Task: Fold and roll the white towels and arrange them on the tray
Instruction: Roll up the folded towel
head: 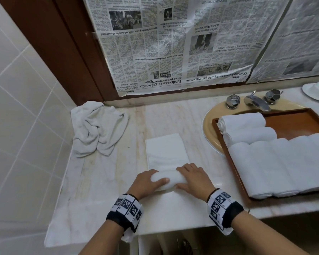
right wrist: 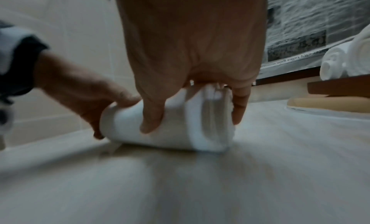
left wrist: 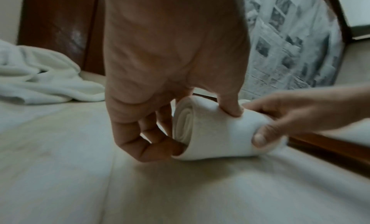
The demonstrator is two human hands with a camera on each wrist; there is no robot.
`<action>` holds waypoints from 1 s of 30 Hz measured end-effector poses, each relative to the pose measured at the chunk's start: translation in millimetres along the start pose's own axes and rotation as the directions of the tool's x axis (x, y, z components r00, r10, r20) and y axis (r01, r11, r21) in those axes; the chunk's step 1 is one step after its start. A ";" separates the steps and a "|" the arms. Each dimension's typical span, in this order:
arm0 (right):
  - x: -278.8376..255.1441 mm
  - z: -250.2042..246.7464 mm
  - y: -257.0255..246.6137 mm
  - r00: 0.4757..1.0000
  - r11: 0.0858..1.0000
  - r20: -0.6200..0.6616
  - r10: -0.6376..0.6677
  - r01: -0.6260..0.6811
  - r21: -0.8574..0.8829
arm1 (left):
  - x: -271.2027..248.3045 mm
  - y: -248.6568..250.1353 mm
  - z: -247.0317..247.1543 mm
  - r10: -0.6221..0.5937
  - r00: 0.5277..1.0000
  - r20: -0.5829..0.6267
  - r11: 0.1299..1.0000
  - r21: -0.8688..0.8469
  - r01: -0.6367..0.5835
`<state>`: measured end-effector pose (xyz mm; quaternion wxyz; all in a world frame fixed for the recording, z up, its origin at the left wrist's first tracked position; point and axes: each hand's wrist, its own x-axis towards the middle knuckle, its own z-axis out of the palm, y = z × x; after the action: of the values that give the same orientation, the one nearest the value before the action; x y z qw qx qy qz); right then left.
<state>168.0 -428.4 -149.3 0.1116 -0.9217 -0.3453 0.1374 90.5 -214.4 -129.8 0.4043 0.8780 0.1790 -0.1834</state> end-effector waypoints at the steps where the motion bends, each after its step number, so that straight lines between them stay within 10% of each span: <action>1: 4.3 -4.2 0.8 0.999 0.999 0.048 0.011 -0.013 0.036 | -1.2 -1.5 3.3 0.013 1.000 -0.026 0.999 0.039 -0.012; 6: 13.8 -22.2 1.6 0.971 0.956 0.236 0.028 -0.095 0.277 | -14.4 -5.2 17.4 0.161 0.979 -0.122 0.956 0.266 -0.124; 11: -0.7 -16.9 8.7 0.973 0.873 0.229 0.024 -0.132 0.470 | -10.5 -11.9 10.6 0.083 0.996 -0.041 0.990 0.121 -0.077; 18: -10.6 0.3 -7.0 0.987 0.990 -0.152 -0.044 0.022 -0.140 | 5.6 2.8 -11.7 0.037 0.998 0.058 0.998 0.039 -0.039; 30: 18.4 -35.6 8.6 0.931 0.942 0.359 0.067 -0.177 0.285 | -11.0 -5.8 12.2 0.084 0.995 -0.058 0.980 0.187 -0.072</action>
<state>198.2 -426.4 -121.7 0.1850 -0.8738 -0.2746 0.3562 76.1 -222.1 -135.8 0.3220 0.9235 0.1400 -0.1542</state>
